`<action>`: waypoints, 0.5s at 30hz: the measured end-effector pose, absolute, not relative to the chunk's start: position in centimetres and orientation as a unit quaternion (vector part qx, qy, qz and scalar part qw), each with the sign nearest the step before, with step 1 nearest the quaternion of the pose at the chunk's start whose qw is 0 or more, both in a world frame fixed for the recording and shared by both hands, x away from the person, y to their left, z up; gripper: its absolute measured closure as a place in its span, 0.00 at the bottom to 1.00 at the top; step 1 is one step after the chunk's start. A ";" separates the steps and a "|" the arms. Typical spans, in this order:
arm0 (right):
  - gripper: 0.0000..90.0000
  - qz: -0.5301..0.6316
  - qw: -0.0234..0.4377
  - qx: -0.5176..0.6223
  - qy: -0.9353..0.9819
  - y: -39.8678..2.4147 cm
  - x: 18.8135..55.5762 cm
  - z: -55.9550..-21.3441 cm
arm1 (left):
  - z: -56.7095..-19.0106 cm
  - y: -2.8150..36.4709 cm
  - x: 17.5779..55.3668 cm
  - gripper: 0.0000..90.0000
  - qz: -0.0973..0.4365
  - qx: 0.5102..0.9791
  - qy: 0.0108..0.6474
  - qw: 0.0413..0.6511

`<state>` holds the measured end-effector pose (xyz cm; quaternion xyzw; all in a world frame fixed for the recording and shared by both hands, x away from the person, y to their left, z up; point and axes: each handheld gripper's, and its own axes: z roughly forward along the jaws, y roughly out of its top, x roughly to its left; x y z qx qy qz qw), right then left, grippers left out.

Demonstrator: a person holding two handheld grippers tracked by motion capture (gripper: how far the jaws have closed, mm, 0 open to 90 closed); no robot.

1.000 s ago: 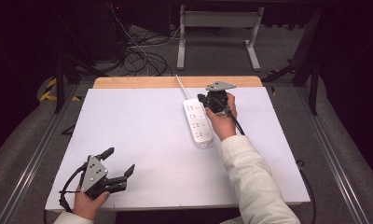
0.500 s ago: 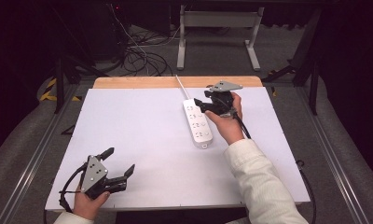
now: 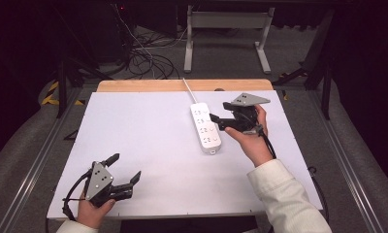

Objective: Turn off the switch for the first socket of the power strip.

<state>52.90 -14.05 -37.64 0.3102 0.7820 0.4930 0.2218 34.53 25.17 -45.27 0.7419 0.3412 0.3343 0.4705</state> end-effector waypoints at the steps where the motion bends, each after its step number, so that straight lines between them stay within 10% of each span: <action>1: 0.36 0.490 0.219 0.308 0.786 -14.5 52.2 -37.8 | -45.3 25.2 34.5 0.16 0.334 0.742 0.341 0.471; 15: 0.32 0.507 0.196 0.290 0.788 -17.7 47.5 -38.9 | -45.2 25.1 34.4 0.16 0.334 0.742 0.342 0.471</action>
